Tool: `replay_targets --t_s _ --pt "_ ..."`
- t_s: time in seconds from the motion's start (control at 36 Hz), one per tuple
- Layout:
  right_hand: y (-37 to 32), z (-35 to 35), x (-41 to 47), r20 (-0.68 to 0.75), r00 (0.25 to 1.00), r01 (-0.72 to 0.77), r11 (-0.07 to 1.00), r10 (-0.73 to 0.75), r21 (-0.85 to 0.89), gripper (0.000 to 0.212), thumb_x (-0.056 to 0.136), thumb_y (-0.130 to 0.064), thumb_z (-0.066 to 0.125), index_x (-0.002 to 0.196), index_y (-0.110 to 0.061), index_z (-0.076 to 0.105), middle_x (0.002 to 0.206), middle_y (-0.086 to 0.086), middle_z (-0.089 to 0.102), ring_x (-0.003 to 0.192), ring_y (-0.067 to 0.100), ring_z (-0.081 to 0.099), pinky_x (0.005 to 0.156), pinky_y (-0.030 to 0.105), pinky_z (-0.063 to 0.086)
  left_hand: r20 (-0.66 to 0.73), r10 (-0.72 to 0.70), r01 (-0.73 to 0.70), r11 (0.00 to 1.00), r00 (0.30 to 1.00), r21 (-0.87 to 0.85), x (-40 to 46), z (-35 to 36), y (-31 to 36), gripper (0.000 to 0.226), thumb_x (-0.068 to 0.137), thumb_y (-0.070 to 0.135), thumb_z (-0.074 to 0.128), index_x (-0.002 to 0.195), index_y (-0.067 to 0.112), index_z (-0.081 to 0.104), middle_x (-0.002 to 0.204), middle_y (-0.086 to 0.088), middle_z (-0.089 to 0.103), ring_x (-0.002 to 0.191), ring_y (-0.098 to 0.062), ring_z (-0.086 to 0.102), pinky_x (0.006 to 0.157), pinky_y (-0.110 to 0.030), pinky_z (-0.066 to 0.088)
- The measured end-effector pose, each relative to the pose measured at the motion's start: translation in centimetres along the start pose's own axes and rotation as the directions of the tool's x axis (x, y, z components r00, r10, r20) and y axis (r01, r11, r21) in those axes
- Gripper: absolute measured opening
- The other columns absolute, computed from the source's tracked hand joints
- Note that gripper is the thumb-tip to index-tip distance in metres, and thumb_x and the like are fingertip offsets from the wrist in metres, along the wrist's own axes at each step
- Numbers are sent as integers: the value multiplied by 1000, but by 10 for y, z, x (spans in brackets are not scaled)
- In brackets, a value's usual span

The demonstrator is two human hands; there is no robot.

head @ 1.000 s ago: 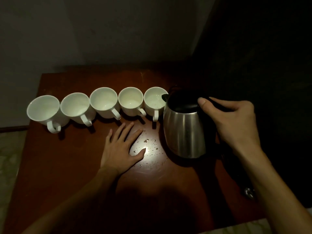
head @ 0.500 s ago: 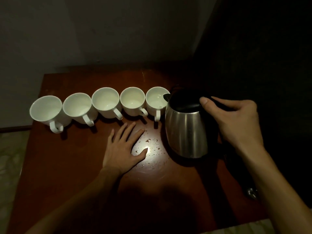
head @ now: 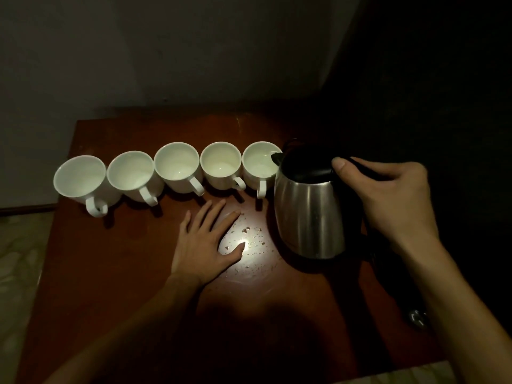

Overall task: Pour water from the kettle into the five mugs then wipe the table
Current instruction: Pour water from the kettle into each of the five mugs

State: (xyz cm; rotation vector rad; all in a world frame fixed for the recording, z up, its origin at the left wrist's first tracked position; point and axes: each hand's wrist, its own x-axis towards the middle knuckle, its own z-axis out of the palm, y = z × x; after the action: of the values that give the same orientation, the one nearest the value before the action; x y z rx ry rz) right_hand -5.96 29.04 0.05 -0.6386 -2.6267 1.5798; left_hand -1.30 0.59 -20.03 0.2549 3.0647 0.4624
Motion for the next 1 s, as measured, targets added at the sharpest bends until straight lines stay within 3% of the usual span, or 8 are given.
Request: replay_targets --t_s 0.33,0.58,1.0 --pt "-1 0 0 -13 1000 -6 1000 6 -9 59 79 -60 88 126 -24 83 109 -6 82 104 8 78 96 40 65 2 -4 4 1000 1000 -12 0 0 0 75 90 77 38 158 47 29 170 7 20 158 -18 10 125 -57 8" --pt "1 1 2 -10 1000 -7 1000 7 14 74 66 -74 85 122 -25 84 106 -7 84 102 8 79 95 42 65 11 -5 5 1000 1000 4 0 0 -1 76 89 78 38 158 48 26 171 8 16 159 -18 8 126 -55 7" --pt "-2 1 2 4 1000 -7 1000 7 -4 64 75 -65 86 124 -24 83 106 -6 83 100 9 79 93 43 66 14 -6 6 1000 1000 26 0 1 0 76 90 78 36 159 48 25 171 8 17 159 -17 7 125 -54 5"
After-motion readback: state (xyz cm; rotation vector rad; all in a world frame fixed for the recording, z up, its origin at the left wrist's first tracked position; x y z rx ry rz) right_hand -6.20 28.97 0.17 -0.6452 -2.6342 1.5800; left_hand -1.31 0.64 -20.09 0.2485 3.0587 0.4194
